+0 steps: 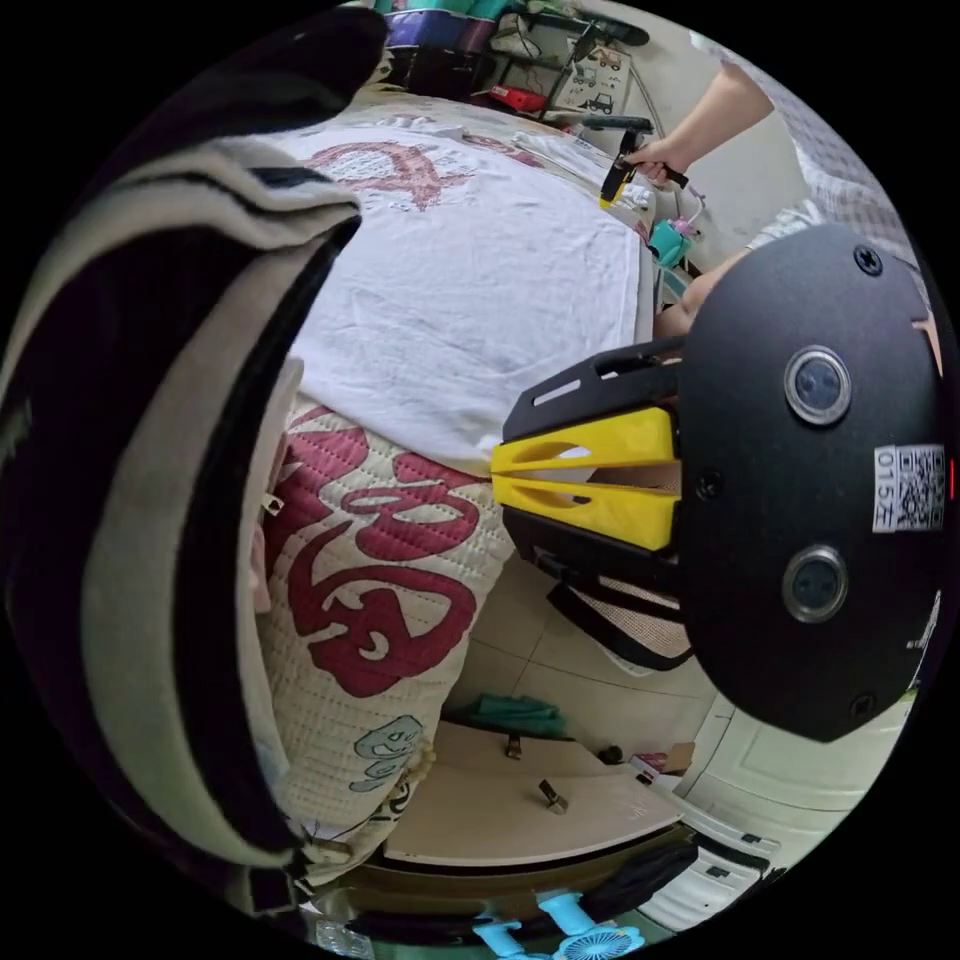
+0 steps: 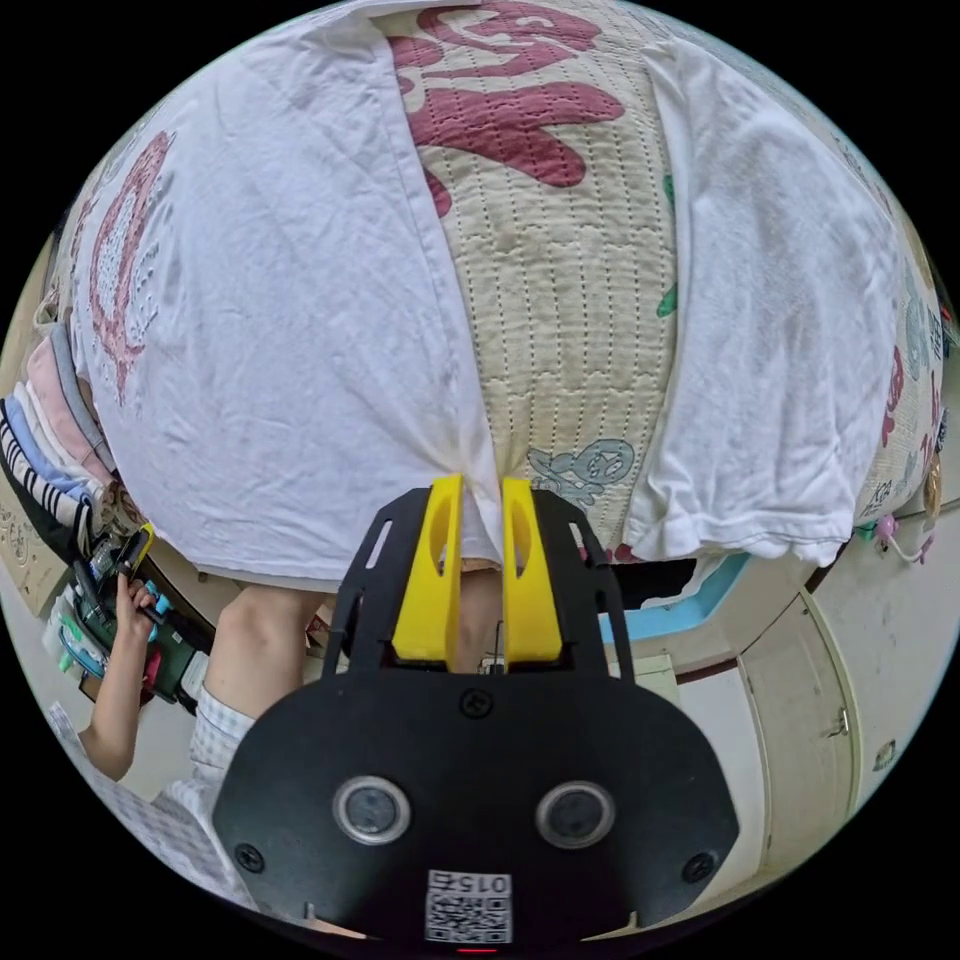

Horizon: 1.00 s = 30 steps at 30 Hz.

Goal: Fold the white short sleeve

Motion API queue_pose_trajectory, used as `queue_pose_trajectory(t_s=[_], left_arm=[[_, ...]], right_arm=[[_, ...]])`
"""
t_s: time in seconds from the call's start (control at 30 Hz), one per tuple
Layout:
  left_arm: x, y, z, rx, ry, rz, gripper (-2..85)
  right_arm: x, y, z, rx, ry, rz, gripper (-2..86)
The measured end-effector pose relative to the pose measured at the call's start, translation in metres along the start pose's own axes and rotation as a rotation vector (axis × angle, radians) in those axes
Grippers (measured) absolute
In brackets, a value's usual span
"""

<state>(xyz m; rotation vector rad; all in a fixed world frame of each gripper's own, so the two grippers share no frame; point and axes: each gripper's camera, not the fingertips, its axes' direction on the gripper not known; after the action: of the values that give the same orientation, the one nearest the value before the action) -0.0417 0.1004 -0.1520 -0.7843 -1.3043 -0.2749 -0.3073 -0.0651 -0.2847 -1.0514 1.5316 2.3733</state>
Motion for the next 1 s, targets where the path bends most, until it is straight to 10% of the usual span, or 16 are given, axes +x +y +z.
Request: queue_pose_trajectory(t_s=[1.0], left_arm=[[0.075, 0.022, -0.009, -0.030, -0.185, 0.056, -0.7]], right_arm=[[-0.035, 0.130, -0.093, 0.018, 0.156, 0.146, 0.0]])
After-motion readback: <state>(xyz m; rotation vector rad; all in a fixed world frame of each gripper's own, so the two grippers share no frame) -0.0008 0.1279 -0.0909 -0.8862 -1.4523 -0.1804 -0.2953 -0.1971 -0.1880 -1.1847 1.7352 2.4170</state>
